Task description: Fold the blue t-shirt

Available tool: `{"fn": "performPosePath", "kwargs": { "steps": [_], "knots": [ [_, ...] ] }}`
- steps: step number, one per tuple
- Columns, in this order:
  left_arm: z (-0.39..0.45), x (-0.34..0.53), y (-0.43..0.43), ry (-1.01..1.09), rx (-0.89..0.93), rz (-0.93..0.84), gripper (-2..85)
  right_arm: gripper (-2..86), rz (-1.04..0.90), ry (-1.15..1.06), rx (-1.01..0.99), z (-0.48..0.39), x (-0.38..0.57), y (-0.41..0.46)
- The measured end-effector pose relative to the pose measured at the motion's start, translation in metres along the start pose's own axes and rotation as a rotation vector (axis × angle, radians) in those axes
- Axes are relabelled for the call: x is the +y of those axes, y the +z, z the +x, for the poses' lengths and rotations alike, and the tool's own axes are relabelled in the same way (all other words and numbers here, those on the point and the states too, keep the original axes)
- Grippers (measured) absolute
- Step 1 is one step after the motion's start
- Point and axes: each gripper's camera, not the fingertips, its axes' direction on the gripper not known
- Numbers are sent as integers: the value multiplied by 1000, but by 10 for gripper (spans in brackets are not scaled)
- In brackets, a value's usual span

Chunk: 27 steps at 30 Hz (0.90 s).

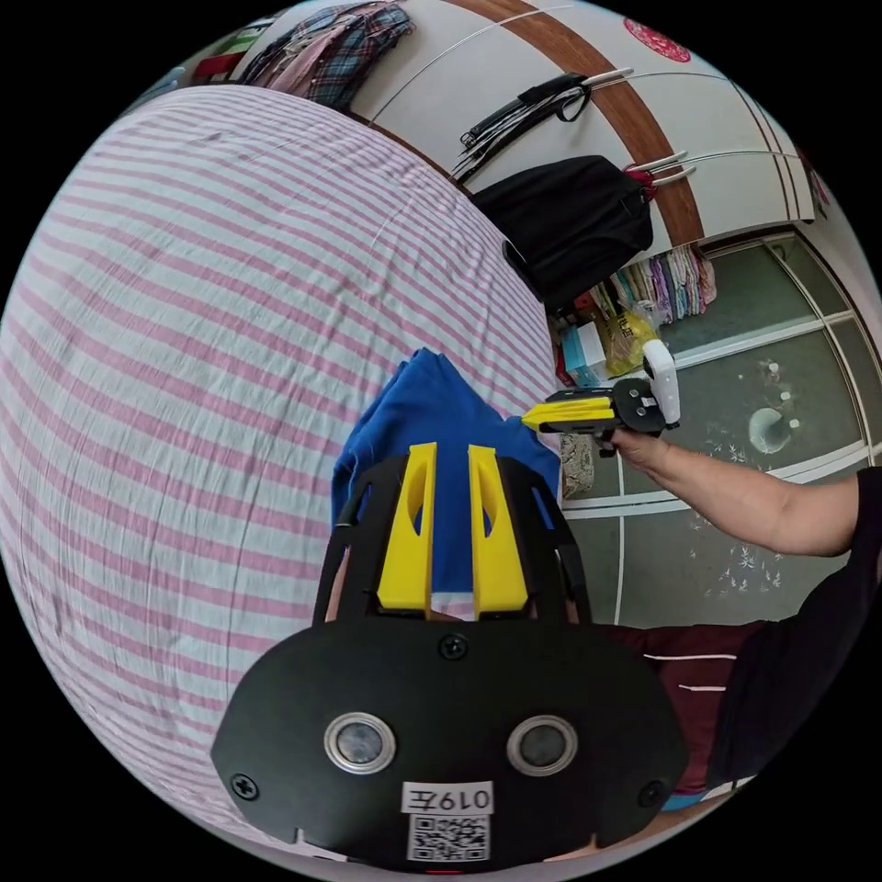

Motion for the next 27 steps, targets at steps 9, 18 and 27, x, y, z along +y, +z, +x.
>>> {"fn": "performPosePath", "kwargs": {
  "steps": [9, 18, 27],
  "knots": [
    [7, 48, -23, -151, -102, -15, 10, 0, -53, 329, -326, 87, -6, 35],
    [37, 40, -40, -200, -179, -49, 11, 46, -40, 197, -181, 94, -13, 29],
    [107, 65, -101, -300, -185, 100, 14, 41, -21, 121, -181, 121, 1, 16]
  ]
}}
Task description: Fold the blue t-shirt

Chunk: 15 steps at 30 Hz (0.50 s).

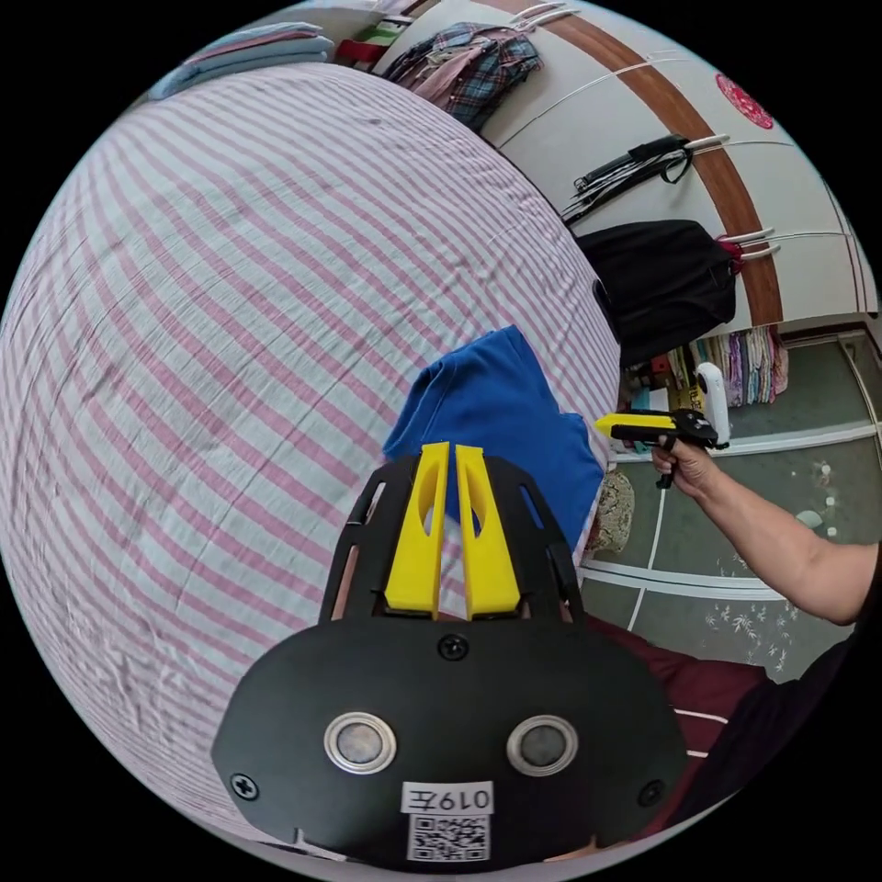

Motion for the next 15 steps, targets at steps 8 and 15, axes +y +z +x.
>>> {"fn": "performPosePath", "kwargs": {
  "steps": [8, 15],
  "knots": [
    [78, 122, 9, -283, 162, 47, 24, 66, -131, -61, -116, 43, 28, 18],
    [165, 172, 56, -448, 143, 66, 44, 64, -176, -130, -216, 92, 48, 14]
  ]
}}
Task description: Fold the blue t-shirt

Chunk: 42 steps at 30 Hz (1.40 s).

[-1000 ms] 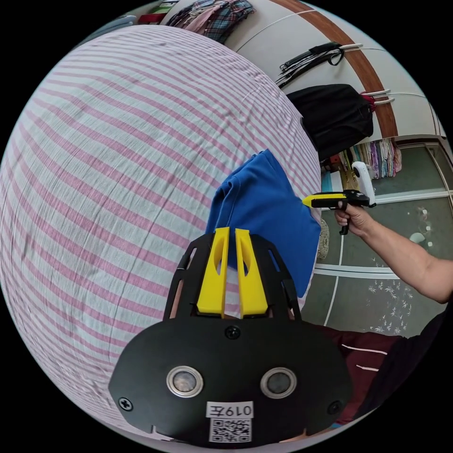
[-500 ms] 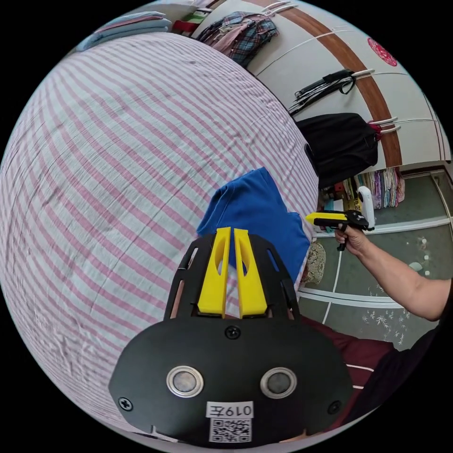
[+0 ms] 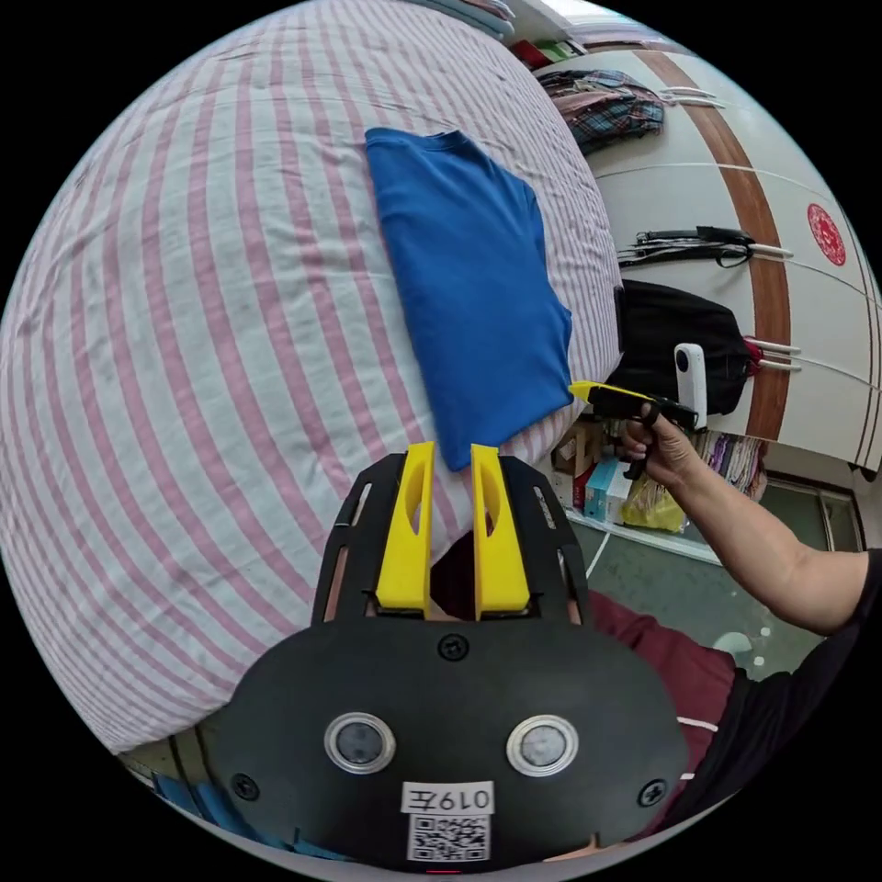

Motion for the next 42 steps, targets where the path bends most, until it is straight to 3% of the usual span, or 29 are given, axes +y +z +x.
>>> {"fn": "performPosePath", "kwargs": {
  "steps": [7, 17, 20, 25, 31, 34, 39, 42],
  "knots": [
    [32, 33, 28, -203, 139, 127, 21, 37, -80, -108, -56, 26, 9, -3],
    [117, 51, 39, -239, -4, 109, 10, 29, -112, -192, 51, 32, 55, -21],
    [157, 58, 35, -211, -94, 113, 10, 9, -112, -267, 127, 16, 78, -37],
    [268, 98, -1, -84, -291, 179, 10, -2, 38, -375, 501, -52, 151, -115],
    [430, 167, -39, -57, -520, 280, 7, 27, 204, -471, 538, -126, 246, -209],
    [484, 191, -36, 14, -533, 348, 6, 1, 180, -586, 534, -144, 286, -223],
    [522, 197, -27, 133, -475, 303, 5, -7, 158, -670, 633, -160, 330, -218],
    [529, 199, -27, 137, -461, 281, 6, -7, 194, -594, 636, -162, 342, -232]
  ]
}}
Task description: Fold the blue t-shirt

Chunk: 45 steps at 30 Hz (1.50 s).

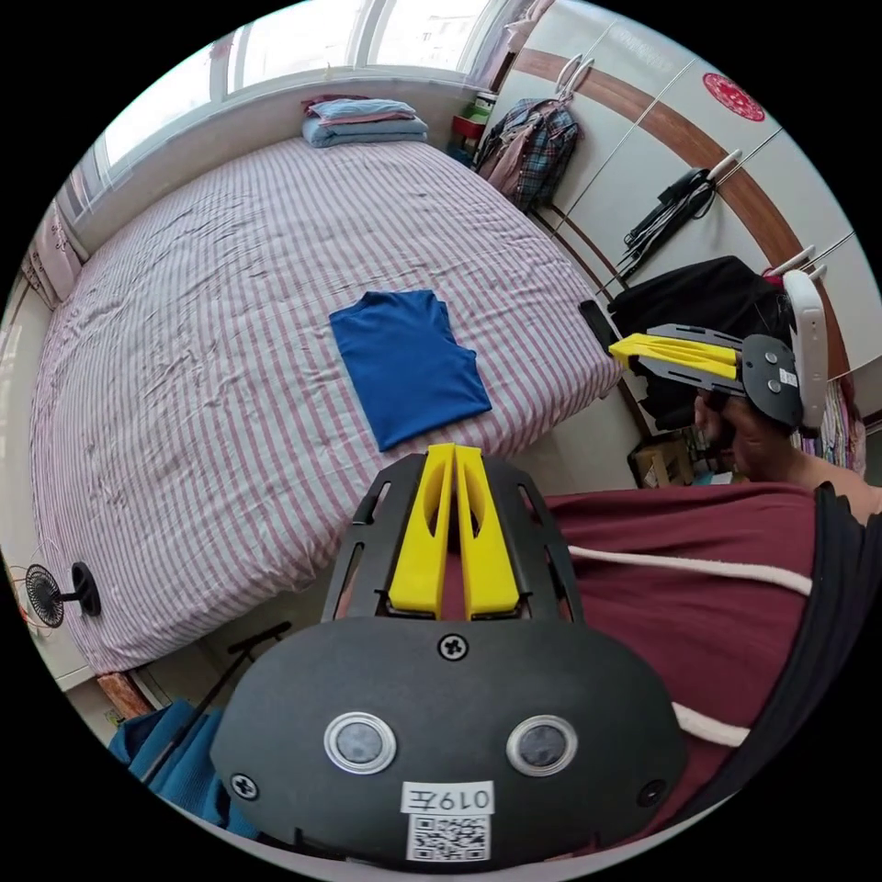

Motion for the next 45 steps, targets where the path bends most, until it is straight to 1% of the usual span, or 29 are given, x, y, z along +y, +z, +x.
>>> {"fn": "performPosePath", "kwargs": {
  "steps": [2, 5, 6, 9, 12, 14, 16, 19, 21, 27, 30, 33, 37, 39, 42, 45],
  "knots": [
    [4, 1, -6, -5, -5, -9, 6, -7, 2, 45, 5, -4, 7, -8],
    [8, 4, -17, -32, -109, 1, 7, -7, -14, 67, 63, -19, 20, -15],
    [8, 5, -18, -37, -111, 4, 7, -7, -20, 91, 61, -21, 25, -18],
    [12, 11, -18, -24, -71, -13, 6, -8, -16, 128, 45, -30, 35, -27],
    [18, 18, -17, -8, -59, -23, 6, -9, -14, 79, 40, -49, 44, -35],
    [16, 21, -21, -17, 17, 28, 5, -9, -20, 63, 24, -57, 51, -39],
    [14, 21, -23, -20, 43, 42, 5, -10, -28, 82, -9, -62, 60, -45],
    [18, 22, -24, 22, 35, 53, 5, -9, -22, 123, 22, -67, 71, -51],
    [22, 23, -19, 58, 25, 20, 5, -9, -15, 153, 64, -71, 76, -54],
    [26, 23, -5, 136, 1, -31, 5, -8, -30, 224, 61, -77, 90, -56],
    [26, 18, -2, 210, 0, -34, 5, -8, -20, 262, 34, -78, 95, -53],
    [21, 12, 9, 246, -12, -81, 5, -9, -26, 293, -10, -75, 95, -48],
    [2, 3, 32, 261, 95, -157, 5, -8, -42, 260, -87, -77, 86, -38],
    [-6, 0, 42, 264, 115, -179, 6, -8, -50, 258, -121, -75, 81, -32],
    [-24, -6, 61, 232, 131, -229, 6, -8, -59, 268, -169, -65, 68, -25],
    [-52, -13, 76, 106, 164, -250, 6, -7, -46, 307, -245, -45, 51, -14]
  ]
}}
